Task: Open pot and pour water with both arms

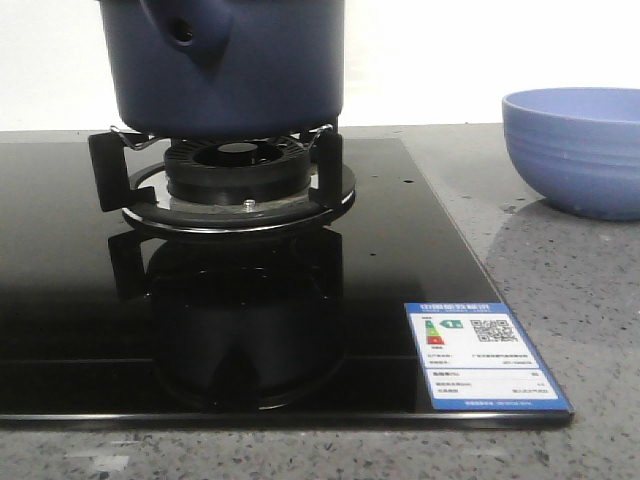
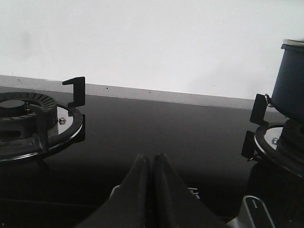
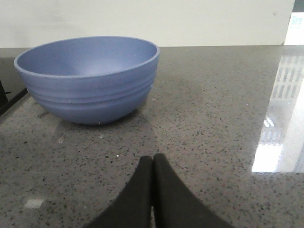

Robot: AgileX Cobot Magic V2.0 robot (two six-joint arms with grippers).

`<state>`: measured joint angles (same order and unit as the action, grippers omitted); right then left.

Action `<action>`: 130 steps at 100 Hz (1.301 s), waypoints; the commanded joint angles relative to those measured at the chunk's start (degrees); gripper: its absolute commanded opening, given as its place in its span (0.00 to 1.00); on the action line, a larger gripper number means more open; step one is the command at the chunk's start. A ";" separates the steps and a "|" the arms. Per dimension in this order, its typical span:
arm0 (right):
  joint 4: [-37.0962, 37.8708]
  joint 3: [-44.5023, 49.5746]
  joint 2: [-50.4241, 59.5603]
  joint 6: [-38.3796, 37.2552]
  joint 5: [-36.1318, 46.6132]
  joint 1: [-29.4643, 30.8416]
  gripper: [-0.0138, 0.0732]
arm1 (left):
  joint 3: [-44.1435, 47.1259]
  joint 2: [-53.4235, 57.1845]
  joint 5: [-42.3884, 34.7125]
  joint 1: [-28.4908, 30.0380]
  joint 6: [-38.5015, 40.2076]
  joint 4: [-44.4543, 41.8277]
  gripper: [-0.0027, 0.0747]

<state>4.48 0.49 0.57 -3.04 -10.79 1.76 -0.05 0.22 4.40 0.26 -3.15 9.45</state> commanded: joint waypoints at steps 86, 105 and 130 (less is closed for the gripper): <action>1.10 1.42 1.04 0.04 5.08 0.46 0.09 | 1.94 1.48 -4.71 -0.42 0.13 0.25 0.01; 1.10 1.42 1.04 0.04 5.73 0.46 0.09 | 1.94 1.48 -4.71 -0.42 0.13 0.25 0.01; 1.10 1.42 1.04 0.04 9.28 0.46 0.09 | 1.94 1.48 -4.71 -0.42 0.13 0.54 0.01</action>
<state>4.81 0.49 0.57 -3.12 -7.76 1.76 -0.05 0.22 4.40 0.26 -3.15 9.45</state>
